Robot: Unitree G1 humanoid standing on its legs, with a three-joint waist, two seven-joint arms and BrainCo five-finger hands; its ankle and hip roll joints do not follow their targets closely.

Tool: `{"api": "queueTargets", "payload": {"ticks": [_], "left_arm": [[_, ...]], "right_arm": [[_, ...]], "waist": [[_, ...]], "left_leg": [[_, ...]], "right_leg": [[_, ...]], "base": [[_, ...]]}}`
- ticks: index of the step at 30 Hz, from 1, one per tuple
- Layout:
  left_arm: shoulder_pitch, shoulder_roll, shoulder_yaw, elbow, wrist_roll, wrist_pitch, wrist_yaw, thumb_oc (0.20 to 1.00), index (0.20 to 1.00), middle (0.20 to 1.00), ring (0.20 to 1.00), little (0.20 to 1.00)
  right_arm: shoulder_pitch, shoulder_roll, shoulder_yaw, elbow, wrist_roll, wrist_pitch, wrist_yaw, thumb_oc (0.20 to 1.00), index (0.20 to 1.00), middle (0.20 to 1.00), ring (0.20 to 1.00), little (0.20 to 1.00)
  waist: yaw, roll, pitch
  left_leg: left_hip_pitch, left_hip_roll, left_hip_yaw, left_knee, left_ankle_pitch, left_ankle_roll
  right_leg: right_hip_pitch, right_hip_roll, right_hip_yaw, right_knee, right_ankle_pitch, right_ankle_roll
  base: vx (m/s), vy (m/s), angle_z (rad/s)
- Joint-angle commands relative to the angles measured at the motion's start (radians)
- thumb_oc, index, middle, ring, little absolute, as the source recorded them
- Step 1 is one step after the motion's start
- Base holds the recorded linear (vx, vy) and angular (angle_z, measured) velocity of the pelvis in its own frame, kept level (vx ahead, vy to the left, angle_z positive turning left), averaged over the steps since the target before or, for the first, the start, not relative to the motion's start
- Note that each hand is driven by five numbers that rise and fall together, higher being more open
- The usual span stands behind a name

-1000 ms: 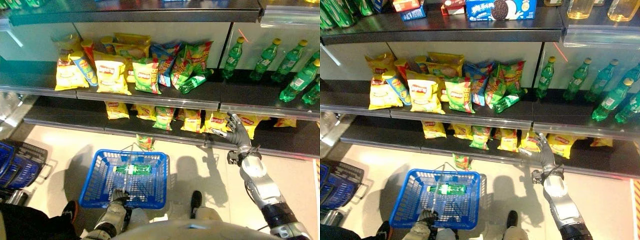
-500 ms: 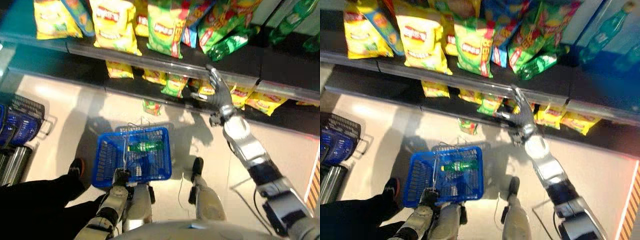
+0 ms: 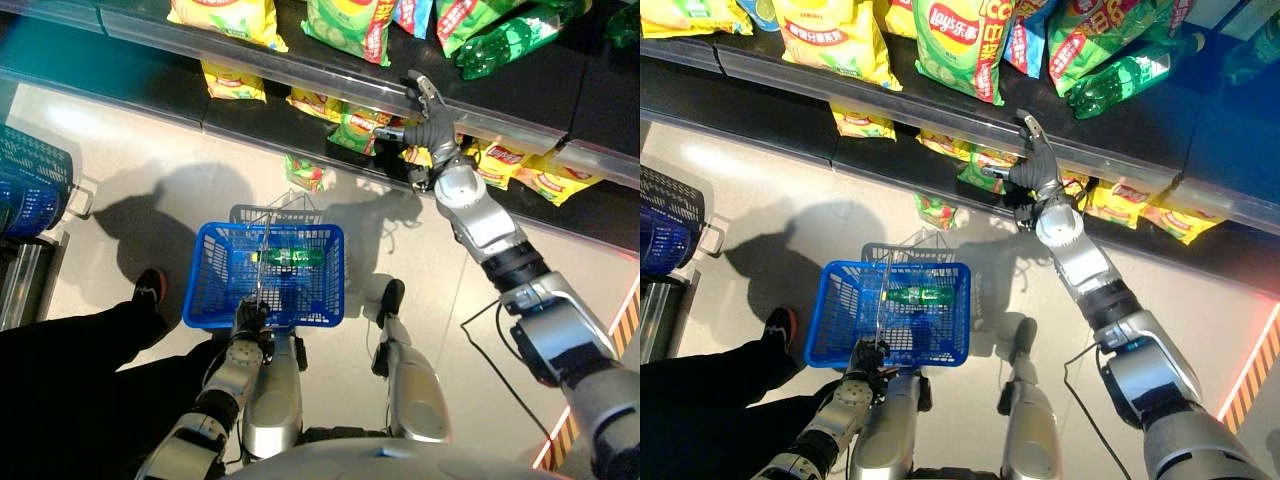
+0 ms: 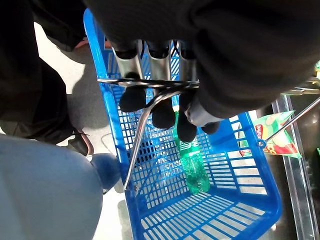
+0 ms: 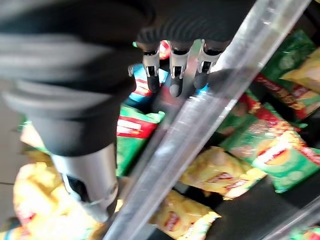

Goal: Pick up the snacks into the basket

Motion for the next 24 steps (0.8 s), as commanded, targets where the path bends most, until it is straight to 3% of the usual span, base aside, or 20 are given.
{"api": "queueTargets", "payload": {"ticks": [1, 12, 15, 18, 24], "left_arm": [[0.061, 0.033, -0.042, -0.063, -0.008, -0.014, 0.028, 0.200, 0.200, 0.200, 0.200, 0.200], [0.053, 0.046, -0.074, -0.078, -0.037, -0.021, 0.018, 0.200, 0.200, 0.200, 0.200, 0.200], [0.050, 0.044, -0.066, -0.072, -0.052, -0.019, 0.019, 0.200, 0.200, 0.200, 0.200, 0.200], [0.051, 0.036, -0.040, -0.055, -0.068, -0.010, 0.021, 0.200, 0.200, 0.200, 0.200, 0.200], [0.056, 0.039, -0.033, -0.049, -0.069, -0.005, 0.019, 0.200, 0.200, 0.200, 0.200, 0.200]], "right_arm": [[-0.129, -0.081, -0.004, -0.004, 0.050, -0.039, -0.033, 1.000, 1.000, 1.000, 1.000, 1.000], [-0.262, -0.179, -0.009, 0.095, 0.158, -0.081, -0.072, 1.000, 1.000, 1.000, 1.000, 1.000], [-0.244, -0.189, -0.032, 0.050, 0.218, -0.104, -0.077, 1.000, 1.000, 1.000, 1.000, 1.000], [-0.126, -0.196, -0.094, -0.127, 0.278, -0.154, -0.052, 1.000, 1.000, 1.000, 1.000, 1.000], [-0.096, -0.199, -0.122, -0.163, 0.289, -0.180, -0.057, 1.000, 1.000, 1.000, 1.000, 1.000]], "waist": [[0.032, -0.040, 0.028], [0.042, -0.063, 0.028], [0.040, -0.075, 0.028], [0.029, -0.100, 0.028], [0.028, -0.113, 0.028]], "left_leg": [[-0.047, -0.005, 0.006, 0.016, 0.013, 0.003], [-0.126, -0.017, -0.014, 0.047, -0.002, 0.012], [-0.127, -0.016, -0.017, 0.046, -0.002, 0.012], [-0.116, -0.018, -0.024, 0.038, 0.000, 0.014], [-0.080, -0.022, -0.016, 0.026, -0.006, 0.017]], "right_leg": [[-0.061, -0.045, 0.015, 0.068, 0.030, 0.061], [-0.119, -0.055, -0.006, 0.104, 0.018, 0.068], [-0.115, -0.054, -0.011, 0.097, 0.020, 0.070], [-0.098, -0.053, -0.017, 0.083, 0.025, 0.072], [-0.071, -0.052, -0.009, 0.071, 0.028, 0.073]], "base": [[-0.02, 0.038, 0.04], [0.01, 0.027, 0.08], [0.01, 0.004, 0.01], [0.00, 0.000, 0.00], [0.00, 0.001, 0.01]]}}
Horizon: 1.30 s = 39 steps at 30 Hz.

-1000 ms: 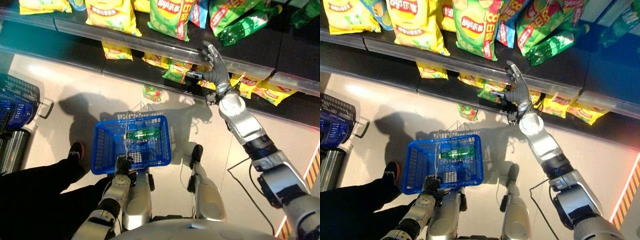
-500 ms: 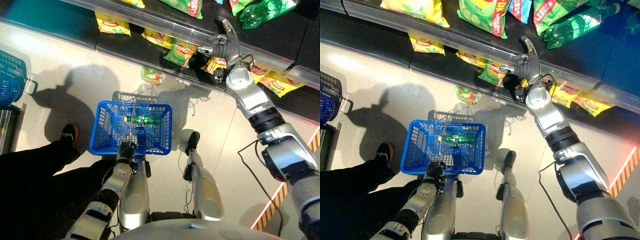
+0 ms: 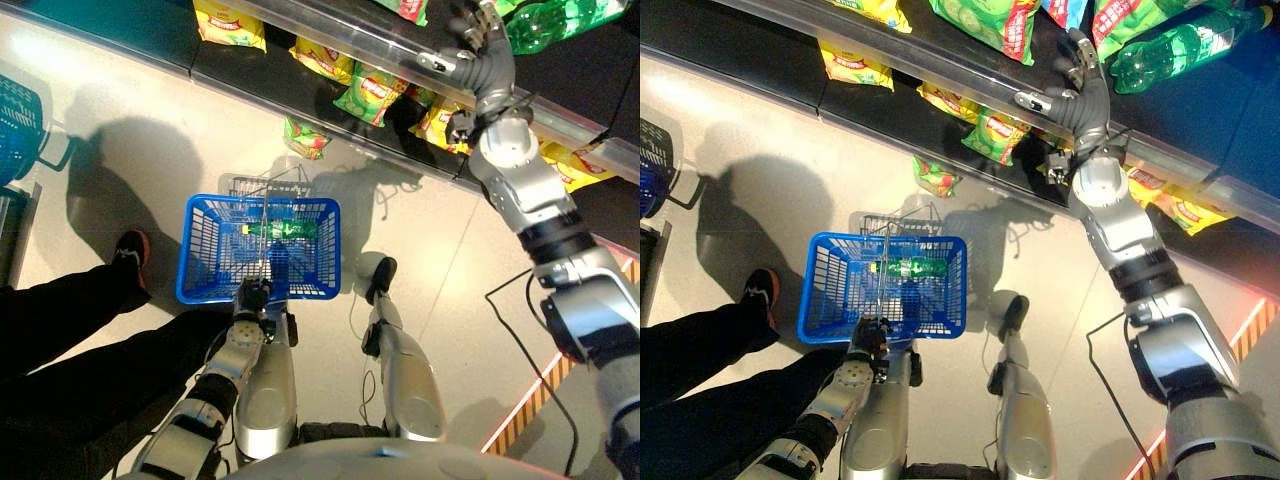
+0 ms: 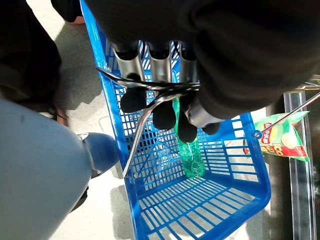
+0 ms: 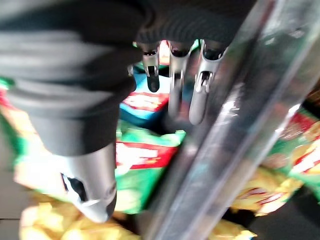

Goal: Pick up the snacks into the basket

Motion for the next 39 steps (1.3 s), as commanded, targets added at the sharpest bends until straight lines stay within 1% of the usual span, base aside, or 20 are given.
{"api": "queueTargets", "payload": {"ticks": [1, 6, 11, 13, 17, 25, 28, 36, 39], "left_arm": [[0.103, 0.007, -0.020, 0.002, -0.005, -0.008, 0.007, 0.200, 0.200, 0.200, 0.200, 0.200], [0.114, 0.008, -0.036, 0.032, -0.022, -0.014, -0.013, 0.200, 0.200, 0.200, 0.200, 0.200], [0.120, 0.007, -0.065, 0.075, -0.045, -0.024, -0.032, 0.200, 0.200, 0.200, 0.200, 0.200], [0.119, 0.007, -0.069, 0.086, -0.047, -0.024, -0.033, 0.200, 0.200, 0.200, 0.200, 0.200], [0.119, 0.012, -0.100, 0.100, -0.047, -0.029, -0.047, 0.200, 0.200, 0.200, 0.200, 0.200], [0.104, 0.012, -0.118, 0.117, -0.057, -0.031, -0.046, 0.200, 0.200, 0.200, 0.200, 0.200], [0.102, 0.014, -0.129, 0.095, -0.068, -0.036, -0.049, 0.200, 0.200, 0.200, 0.200, 0.200], [0.096, 0.009, -0.149, 0.089, -0.072, -0.039, -0.050, 0.200, 0.200, 0.200, 0.200, 0.200], [0.090, 0.007, -0.158, 0.088, -0.074, -0.038, -0.051, 0.200, 0.200, 0.200, 0.200, 0.200]], "right_arm": [[-0.098, -0.056, -0.040, 0.012, 0.020, -0.076, -0.016, 1.000, 1.000, 1.000, 1.000, 1.000], [-0.204, -0.061, 0.005, 0.127, 0.028, -0.058, -0.009, 1.000, 1.000, 1.000, 1.000, 1.000], [-0.338, -0.043, 0.061, 0.317, 0.041, -0.034, -0.006, 1.000, 1.000, 1.000, 1.000, 1.000], [-0.350, -0.038, 0.068, 0.339, 0.041, -0.031, -0.003, 1.000, 1.000, 1.000, 1.000, 1.000], [-0.402, -0.020, 0.086, 0.460, 0.038, -0.006, -0.001, 1.000, 1.000, 1.000, 1.000, 1.000], [-0.421, -0.013, 0.083, 0.521, 0.013, 0.015, -0.011, 1.000, 1.000, 1.000, 1.000, 1.000], [-0.435, -0.015, 0.082, 0.554, 0.003, 0.022, -0.016, 1.000, 1.000, 1.000, 1.000, 1.000], [-0.440, 0.002, 0.074, 0.588, 0.015, 0.020, -0.012, 1.000, 1.000, 1.000, 1.000, 1.000], [-0.447, 0.013, 0.065, 0.621, 0.033, 0.016, -0.011, 1.000, 1.000, 1.000, 1.000, 1.000]], "waist": [[0.022, -0.048, -0.014], [0.032, -0.042, -0.015], [0.049, -0.027, -0.041], [0.052, -0.025, -0.045], [0.069, -0.017, -0.065], [0.095, -0.012, -0.067], [0.112, -0.008, -0.062], [0.128, -0.007, -0.065], [0.140, -0.004, -0.067]], "left_leg": [[0.014, -0.025, 0.020, -0.011, -0.012, 0.016], [0.047, -0.031, 0.023, -0.016, -0.012, 0.020], [0.069, -0.038, 0.015, -0.022, -0.022, 0.023], [0.072, -0.039, 0.014, -0.022, -0.023, 0.024], [0.081, -0.049, -0.001, -0.022, -0.029, 0.029], [0.071, -0.060, -0.025, -0.018, -0.029, 0.035], [0.053, -0.063, -0.045, -0.025, -0.022, 0.033], [0.034, -0.069, -0.064, -0.029, -0.018, 0.027], [0.028, -0.072, -0.075, -0.030, -0.019, 0.027]], "right_leg": [[-0.022, -0.051, 0.032, 0.070, 0.018, 0.079], [0.001, -0.053, 0.038, 0.070, 0.018, 0.077], [0.025, -0.057, 0.036, 0.078, 0.004, 0.080], [0.027, -0.058, 0.037, 0.079, 0.002, 0.080], [0.049, -0.063, 0.027, 0.081, -0.005, 0.085], [0.068, -0.071, -0.002, 0.086, -0.017, 0.089], [0.075, -0.073, -0.025, 0.071, -0.013, 0.094], [0.079, -0.075, -0.049, 0.056, -0.007, 0.100], [0.086, -0.077, -0.061, 0.052, -0.010, 0.101]], "base": [[0.00, 0.000, 0.00], [0.00, 0.007, -0.02], [0.01, 0.006, -0.01], [0.01, 0.006, 0.02], [0.06, -0.007, 0.01], [0.05, -0.012, 0.10], [0.04, -0.003, 0.23], [0.03, 0.006, 0.14], [0.03, 0.002, 0.11]]}}
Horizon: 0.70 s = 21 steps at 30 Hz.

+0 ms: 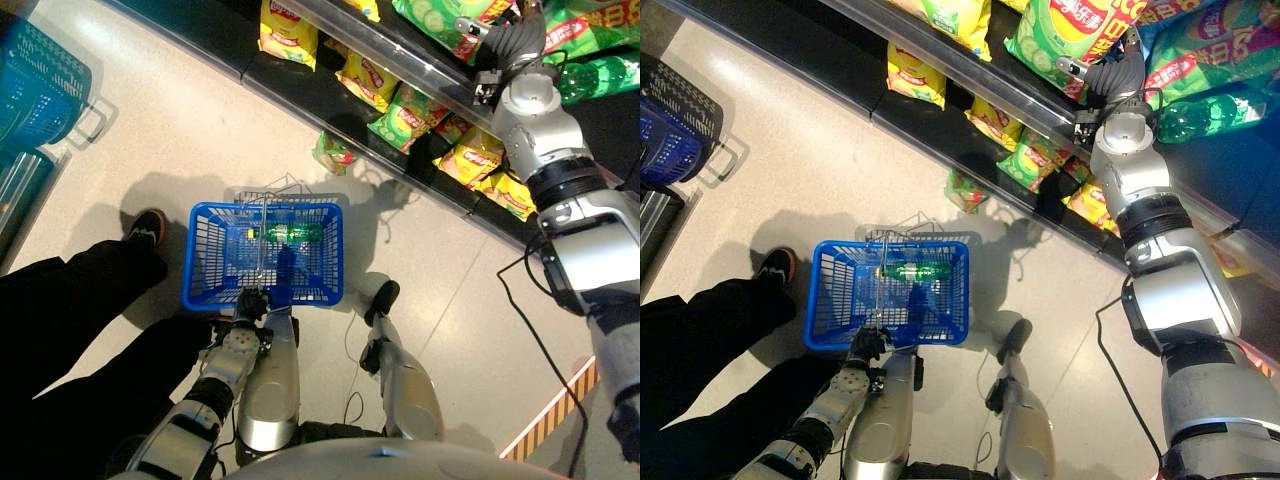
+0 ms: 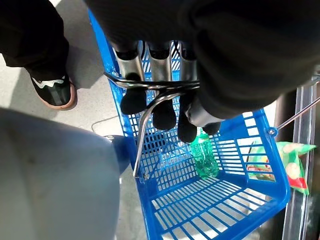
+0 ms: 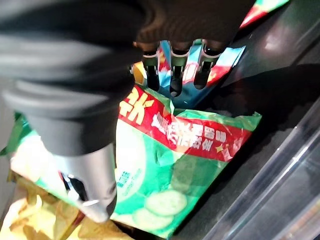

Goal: Pick up the snacks into the basket

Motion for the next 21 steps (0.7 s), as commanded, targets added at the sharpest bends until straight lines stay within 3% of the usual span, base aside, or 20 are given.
{"api": "queueTargets", "payload": {"ticks": [1, 14, 15, 16, 17, 21], "left_arm": [[0.088, -0.007, -0.097, 0.019, -0.003, 0.008, -0.008, 0.200, 0.200, 0.200, 0.200, 0.200], [0.090, -0.001, -0.140, -0.002, -0.010, -0.003, -0.032, 0.200, 0.200, 0.200, 0.200, 0.200], [0.090, -0.001, -0.143, -0.002, -0.010, -0.004, -0.032, 0.200, 0.200, 0.200, 0.200, 0.200], [0.090, -0.001, -0.147, -0.004, -0.011, -0.005, -0.032, 0.200, 0.200, 0.200, 0.200, 0.200], [0.089, 0.000, -0.153, -0.015, -0.013, -0.007, -0.029, 0.200, 0.200, 0.200, 0.200, 0.200], [0.082, -0.006, -0.158, -0.022, -0.014, -0.007, -0.027, 0.200, 0.200, 0.200, 0.200, 0.200]], "right_arm": [[-0.101, 0.001, 0.004, 0.062, 0.034, -0.050, -0.011, 1.000, 1.000, 1.000, 1.000, 1.000], [-0.144, 0.012, -0.056, 0.222, 0.135, -0.064, 0.012, 1.000, 1.000, 1.000, 1.000, 1.000], [-0.147, 0.011, -0.057, 0.233, 0.132, -0.061, 0.011, 0.931, 0.931, 0.931, 0.931, 0.931], [-0.151, 0.009, -0.060, 0.246, 0.132, -0.059, 0.008, 0.736, 0.736, 0.736, 0.736, 0.736], [-0.156, 0.011, -0.061, 0.261, 0.127, -0.058, 0.001, 0.200, 0.200, 0.200, 0.200, 0.200], [-0.151, 0.023, -0.059, 0.260, 0.105, -0.055, -0.006, 0.200, 0.200, 0.200, 0.200, 0.200]], "waist": [[0.040, -0.018, -0.042], [0.088, 0.019, -0.048], [0.092, 0.022, -0.049], [0.095, 0.024, -0.049], [0.099, 0.029, -0.048], [0.105, 0.040, -0.043]], "left_leg": [[0.032, -0.053, 0.023, -0.036, -0.042, 0.022], [0.003, -0.076, -0.016, -0.040, -0.037, 0.018], [0.001, -0.079, -0.019, -0.040, -0.038, 0.019], [0.001, -0.081, -0.020, -0.040, -0.038, 0.019], [-0.002, -0.082, -0.022, -0.040, -0.038, 0.019], [-0.006, -0.090, -0.025, -0.038, -0.034, 0.018]], "right_leg": [[0.023, -0.067, 0.020, 0.051, -0.004, 0.095], [0.029, -0.082, -0.013, 0.037, -0.001, 0.105], [0.031, -0.083, -0.015, 0.036, -0.001, 0.106], [0.031, -0.084, -0.018, 0.035, -0.001, 0.106], [0.032, -0.087, -0.022, 0.036, -0.001, 0.107], [0.030, -0.092, -0.027, 0.037, 0.003, 0.109]], "base": [[0.04, 0.021, 0.05], [0.01, 0.014, 0.10], [0.01, 0.014, 0.07], [0.01, 0.017, 0.09], [0.01, 0.018, 0.12], [0.00, 0.025, 0.09]]}}
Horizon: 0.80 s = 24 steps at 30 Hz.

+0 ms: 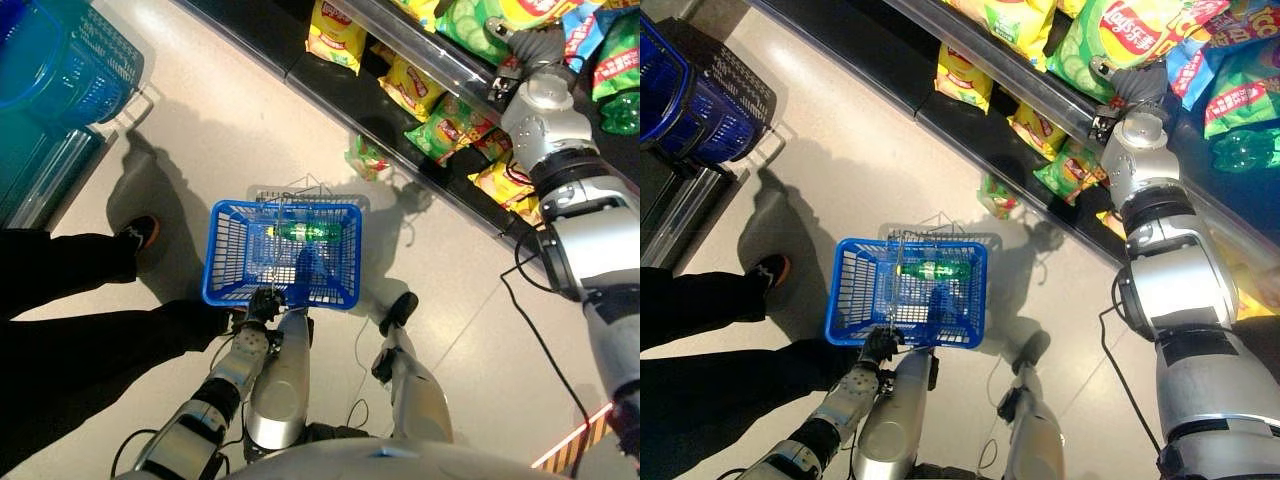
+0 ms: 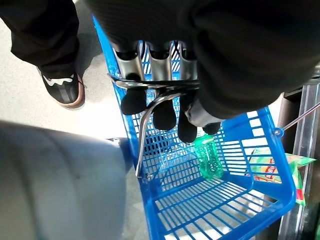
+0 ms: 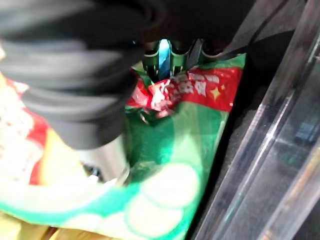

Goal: Pick up the snacks into the basket

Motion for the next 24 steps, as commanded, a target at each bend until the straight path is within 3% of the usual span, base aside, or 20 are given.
{"api": "queueTargets", "payload": {"ticks": [1, 6, 10, 13, 14, 17, 22, 24], "left_arm": [[0.084, 0.016, -0.080, -0.013, -0.009, -0.003, 0.005, 0.200, 0.200, 0.200, 0.200, 0.200], [0.077, 0.009, -0.069, -0.014, -0.003, -0.002, 0.014, 0.200, 0.200, 0.200, 0.200, 0.200], [0.078, 0.006, -0.031, -0.013, -0.013, 0.001, 0.031, 0.200, 0.200, 0.200, 0.200, 0.200], [0.073, 0.001, 0.033, -0.045, -0.031, -0.001, 0.057, 0.200, 0.200, 0.200, 0.200, 0.200], [0.073, 0.001, 0.033, -0.045, -0.031, -0.001, 0.057, 0.200, 0.200, 0.200, 0.200, 0.200], [0.073, 0.005, 0.100, -0.136, -0.024, -0.005, 0.078, 0.200, 0.200, 0.200, 0.200, 0.200], [0.093, 0.029, 0.173, -0.246, -0.009, -0.009, 0.089, 0.200, 0.200, 0.200, 0.200, 0.200], [0.116, 0.055, 0.238, -0.340, -0.012, -0.024, 0.082, 0.200, 0.200, 0.200, 0.200, 0.200]], "right_arm": [[-0.063, -0.003, 0.024, -0.007, 0.004, -0.032, 0.004, 0.200, 0.200, 0.200, 0.200, 0.200], [-0.011, 0.031, 0.026, -0.075, 0.005, -0.047, 0.017, 0.200, 0.200, 0.200, 0.200, 0.200], [0.103, 0.062, 0.042, -0.237, -0.026, -0.061, 0.023, 0.200, 0.200, 0.200, 0.200, 0.200], [0.316, 0.100, 0.036, -0.501, -0.070, -0.082, 0.029, 0.200, 0.200, 0.200, 0.200, 0.200], [0.317, 0.101, 0.036, -0.502, -0.070, -0.082, 0.029, 0.200, 0.200, 0.200, 0.200, 0.200], [0.607, 0.141, -0.015, -0.780, -0.110, -0.113, 0.068, 0.200, 0.200, 0.200, 0.200, 0.200], [0.890, 0.148, -0.071, -1.005, -0.206, -0.112, 0.123, 0.200, 0.200, 0.200, 0.200, 0.200], [1.070, 0.117, -0.080, -1.135, -0.260, -0.106, 0.229, 0.200, 0.200, 0.200, 0.200, 0.200]], "waist": [[0.054, -0.020, 0.018], [0.047, -0.026, 0.019], [0.030, -0.034, 0.027], [-0.001, -0.043, 0.043], [-0.001, -0.043, 0.042], [-0.042, -0.047, 0.063], [-0.085, -0.055, 0.072], [-0.119, -0.069, 0.073]], "left_leg": [[0.059, -0.055, 0.034, -0.037, -0.049, 0.004], [0.064, -0.053, 0.039, -0.038, -0.051, 0.005], [0.065, -0.047, 0.050, -0.039, -0.047, 0.004], [0.067, -0.039, 0.063, -0.040, -0.044, 0.003], [0.067, -0.039, 0.064, -0.040, -0.044, 0.003], [0.066, -0.033, 0.077, -0.039, -0.041, 0.003], [0.070, -0.030, 0.094, -0.037, -0.042, 0.004], [0.067, -0.026, 0.108, -0.035, -0.042, 0.004]], "right_leg": [[0.051, -0.066, 0.012, 0.038, 0.017, 0.086], [0.050, -0.063, 0.024, 0.033, 0.020, 0.085], [0.041, -0.059, 0.040, 0.038, 0.021, 0.082], [0.026, -0.053, 0.061, 0.043, 0.024, 0.075], [0.026, -0.053, 0.061, 0.043, 0.024, 0.075], [0.012, -0.049, 0.074, 0.047, 0.025, 0.073], [0.003, -0.047, 0.084, 0.051, 0.025, 0.072], [-0.016, -0.043, 0.097, 0.054, 0.029, 0.073]], "base": [[0.00, 0.000, 0.00], [0.00, 0.000, 0.00], [-0.02, 0.000, 0.00], [-0.04, -0.008, -0.05], [-0.08, -0.031, -0.07], [-0.06, -0.018, -0.06], [-0.04, -0.012, -0.16], [-0.05, -0.012, -0.23]]}}
